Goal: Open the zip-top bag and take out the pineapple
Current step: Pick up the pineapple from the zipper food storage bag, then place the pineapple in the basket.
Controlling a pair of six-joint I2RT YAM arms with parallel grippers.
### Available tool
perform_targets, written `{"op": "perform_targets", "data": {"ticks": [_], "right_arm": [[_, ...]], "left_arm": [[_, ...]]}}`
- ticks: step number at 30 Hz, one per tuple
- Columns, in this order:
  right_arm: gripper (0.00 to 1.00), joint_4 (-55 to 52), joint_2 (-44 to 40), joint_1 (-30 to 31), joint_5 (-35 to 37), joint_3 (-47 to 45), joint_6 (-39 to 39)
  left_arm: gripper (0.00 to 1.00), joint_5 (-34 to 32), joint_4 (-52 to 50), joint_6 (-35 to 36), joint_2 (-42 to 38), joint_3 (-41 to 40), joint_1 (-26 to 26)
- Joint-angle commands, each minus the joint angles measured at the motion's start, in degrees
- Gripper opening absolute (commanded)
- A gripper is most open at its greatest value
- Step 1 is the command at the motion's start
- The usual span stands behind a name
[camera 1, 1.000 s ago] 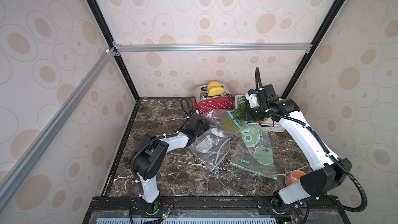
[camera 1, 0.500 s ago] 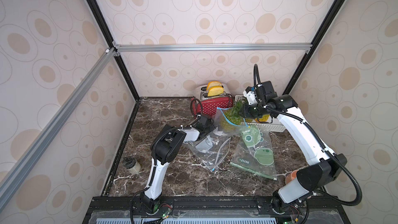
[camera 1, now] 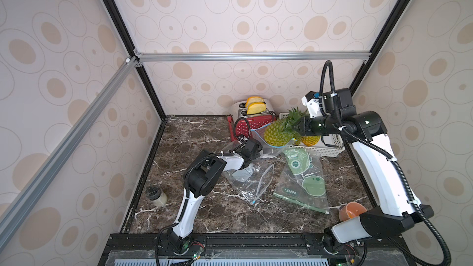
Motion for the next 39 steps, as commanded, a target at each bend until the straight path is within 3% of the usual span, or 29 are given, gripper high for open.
{"op": "perform_targets", "data": {"ticks": [1, 8, 14, 22, 30, 31, 36, 39], "right_arm": [[0.00, 10.73, -5.95, -0.29, 1.17, 3.87, -1.01], [0.00, 19.52, -12.49, -0.41, -0.95, -2.11, 3.57], [0.00, 16.79, -11.79, -0.40, -0.20, 2.22, 2.41], [0.00, 9.81, -10.53, -0.38, 18.86, 4.73, -6.55], [0.00, 9.78, -11.30, -0.40, 39.09, -1.37, -11.73], [0.00, 9.82, -11.02, -0.42, 40.75, -1.88, -12.35], [0.00, 10.43, -8.02, -0.70, 49.30, -3.51, -16.40], [0.00, 12.52, -5.47, -2.29, 51.29, -4.70, -18.21]], "left_arm": [[0.00, -1.79, -10.33, 1.78, 2.89, -1.86, -0.04], [0.00, -2.16, -9.90, 2.61, 2.78, -2.01, -0.25], [0.00, -2.25, -9.54, 2.32, 2.58, -2.52, -0.39], [0.00, -4.88, -15.54, 1.29, -3.09, -6.38, -0.31], [0.00, -12.75, -28.56, 3.35, -22.98, -10.40, 2.54], [0.03, -13.45, -30.59, 4.65, -24.70, -9.22, 2.74], [0.46, -15.43, -36.38, 13.08, -32.46, -1.60, 3.35], [0.54, -14.78, -36.70, 15.68, -35.82, 0.82, 4.36]]}}
